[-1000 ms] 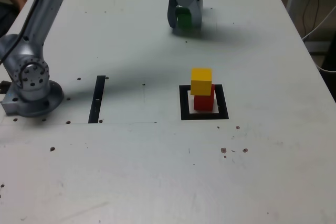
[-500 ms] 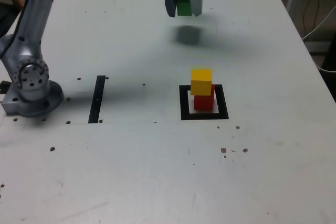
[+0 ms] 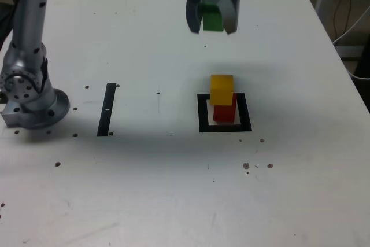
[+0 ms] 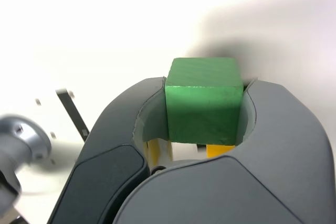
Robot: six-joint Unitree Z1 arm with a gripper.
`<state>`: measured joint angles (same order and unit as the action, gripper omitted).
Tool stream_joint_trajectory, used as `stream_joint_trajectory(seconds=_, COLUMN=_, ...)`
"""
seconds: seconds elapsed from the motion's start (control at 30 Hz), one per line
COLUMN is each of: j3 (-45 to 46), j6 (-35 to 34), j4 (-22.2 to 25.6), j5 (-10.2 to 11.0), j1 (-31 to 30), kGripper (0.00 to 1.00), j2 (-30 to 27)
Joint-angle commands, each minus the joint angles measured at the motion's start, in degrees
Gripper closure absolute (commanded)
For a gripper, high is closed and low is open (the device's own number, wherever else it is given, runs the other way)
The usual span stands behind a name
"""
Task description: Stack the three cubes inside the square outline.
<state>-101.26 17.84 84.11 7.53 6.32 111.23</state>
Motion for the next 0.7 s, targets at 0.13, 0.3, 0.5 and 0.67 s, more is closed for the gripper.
stream_joint_trajectory(seconds=0.13, j3=0.9, j6=-6.2, j4=0.2, j5=-2.1, j1=-8.2, kGripper=0.74, j2=-1.8)
stream_joint_trajectory(seconds=0.3, j3=1.4, j6=-8.2, j4=0.3, j5=-2.7, j1=-9.2, kGripper=0.74, j2=-2.5)
stream_joint_trajectory(seconds=0.5, j3=3.4, j6=-12.4, j4=0.1, j5=-2.8, j1=-11.4, kGripper=0.74, j2=-2.1)
stream_joint_trajectory(seconds=0.67, j3=3.2, j6=-16.0, j4=-0.2, j5=-2.9, j1=-15.1, kGripper=0.74, j2=-1.0)
